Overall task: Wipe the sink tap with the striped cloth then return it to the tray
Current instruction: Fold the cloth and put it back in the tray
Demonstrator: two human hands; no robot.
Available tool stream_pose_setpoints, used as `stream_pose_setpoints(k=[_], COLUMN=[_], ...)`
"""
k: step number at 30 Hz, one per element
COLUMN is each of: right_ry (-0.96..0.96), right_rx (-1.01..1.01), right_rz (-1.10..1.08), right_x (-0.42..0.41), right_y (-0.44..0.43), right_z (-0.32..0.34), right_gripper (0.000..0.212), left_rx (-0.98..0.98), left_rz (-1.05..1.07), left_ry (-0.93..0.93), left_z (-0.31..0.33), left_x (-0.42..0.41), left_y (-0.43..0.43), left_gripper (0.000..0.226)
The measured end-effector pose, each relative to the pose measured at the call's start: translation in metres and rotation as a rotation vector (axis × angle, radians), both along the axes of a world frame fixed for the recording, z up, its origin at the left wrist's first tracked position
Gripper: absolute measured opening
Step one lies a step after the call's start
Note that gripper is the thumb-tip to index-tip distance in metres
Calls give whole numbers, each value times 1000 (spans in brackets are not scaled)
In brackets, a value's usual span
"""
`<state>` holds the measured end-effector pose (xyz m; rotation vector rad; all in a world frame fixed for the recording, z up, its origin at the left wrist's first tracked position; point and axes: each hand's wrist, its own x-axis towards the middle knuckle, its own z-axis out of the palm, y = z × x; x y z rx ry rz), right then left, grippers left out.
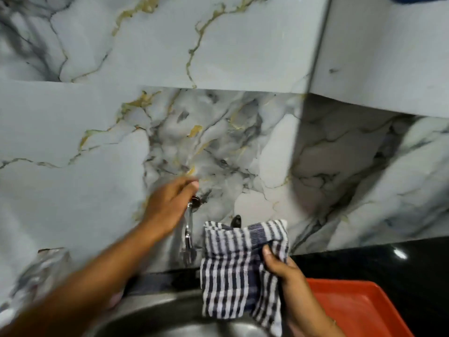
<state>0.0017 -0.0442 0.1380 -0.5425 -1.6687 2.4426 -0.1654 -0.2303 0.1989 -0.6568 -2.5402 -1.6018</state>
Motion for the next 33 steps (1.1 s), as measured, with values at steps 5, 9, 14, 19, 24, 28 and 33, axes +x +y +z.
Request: stream_pose_setpoints(k=[5,9,14,19,24,28,33], right_ry=[-237,-394,-569,-591,-682,-701,-757], right_rx=[7,-37,85,183,270,274,608], right_rz=[-48,14,98,-118,-257,-380,-516], right_x=[40,88,131,123,114,113,117], right_y=[59,125,206,264,284,287,286], right_z=[-39,-93,-141,-180,-223,-245,-230], right_gripper=[33,34,31,26,23,39,32], left_rx=[431,265,162,35,-90,-21,-18], left_rz=[-345,-233,-64,-37,-27,1,-76], left_ry=[-1184,-1135,-1055,-1042,-1032,-1103,-991], left_z=[-112,-174,-219,-254,-283,-283,-252], left_x=[102,152,178,183,191,191,191], left_y=[55,124,203,278,322,331,317], left_gripper=[63,26,11,22,28,40,15])
